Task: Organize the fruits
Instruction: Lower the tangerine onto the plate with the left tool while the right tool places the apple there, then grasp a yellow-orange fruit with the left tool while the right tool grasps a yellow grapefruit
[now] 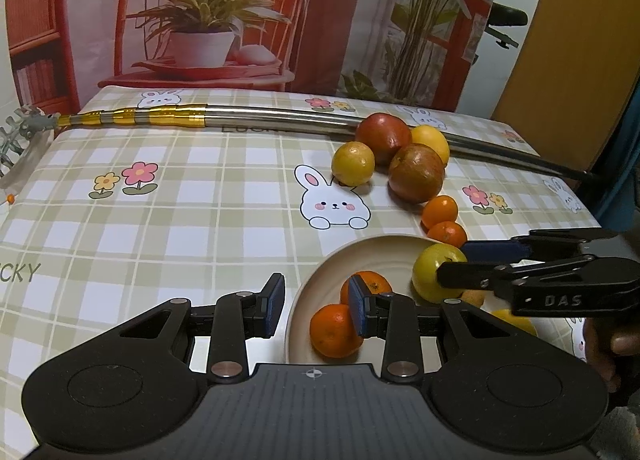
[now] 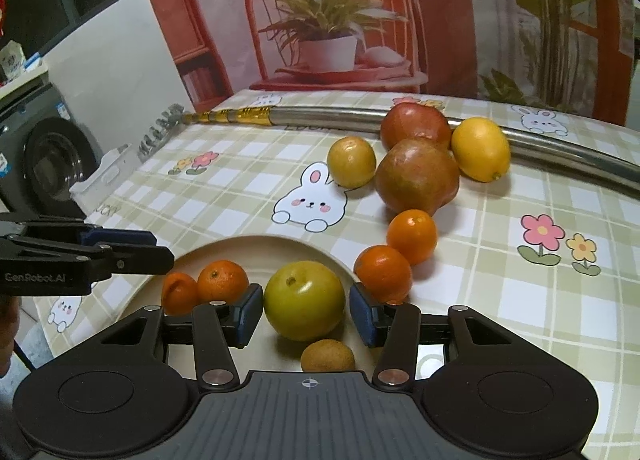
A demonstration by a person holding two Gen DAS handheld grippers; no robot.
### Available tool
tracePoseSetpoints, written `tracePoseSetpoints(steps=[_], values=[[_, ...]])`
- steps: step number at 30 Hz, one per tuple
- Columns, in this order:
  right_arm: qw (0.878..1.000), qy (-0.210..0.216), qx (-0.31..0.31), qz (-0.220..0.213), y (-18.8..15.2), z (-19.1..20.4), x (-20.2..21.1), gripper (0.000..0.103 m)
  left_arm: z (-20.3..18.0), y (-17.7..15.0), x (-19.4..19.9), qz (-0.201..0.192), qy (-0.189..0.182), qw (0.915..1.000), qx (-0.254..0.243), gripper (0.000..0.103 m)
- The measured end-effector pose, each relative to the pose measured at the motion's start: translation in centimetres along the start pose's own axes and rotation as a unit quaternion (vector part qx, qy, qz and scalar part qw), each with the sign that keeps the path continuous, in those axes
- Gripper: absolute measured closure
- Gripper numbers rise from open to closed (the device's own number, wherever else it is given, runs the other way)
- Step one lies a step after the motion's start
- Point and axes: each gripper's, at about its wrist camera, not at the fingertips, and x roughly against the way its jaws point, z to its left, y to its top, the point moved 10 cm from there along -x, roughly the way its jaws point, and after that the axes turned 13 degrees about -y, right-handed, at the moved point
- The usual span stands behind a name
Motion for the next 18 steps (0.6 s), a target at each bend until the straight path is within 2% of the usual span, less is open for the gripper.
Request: tracePoseSetpoints(steps=[5, 14, 18], values=[[1.000, -0.001, -0.022, -0.016, 0.8, -1.3, 1.2, 0.058, 0.2, 0.6, 0.4, -0.005, 0.006, 1.0000, 0.001, 0.066], [0.997, -0.041, -0.043, -0.057, 3.7, -5.9, 3.3, 0.058, 1.1, 3.6, 1.1, -0.019, 0.013, 0.9997, 0.001, 0.066], [0.995, -0.062, -0.041, -0.070, 5.0, -8.0, 3.7, 0.058, 0.9, 5.4, 0.5, -0.021, 0.019, 0.9994, -0.019, 0.065]])
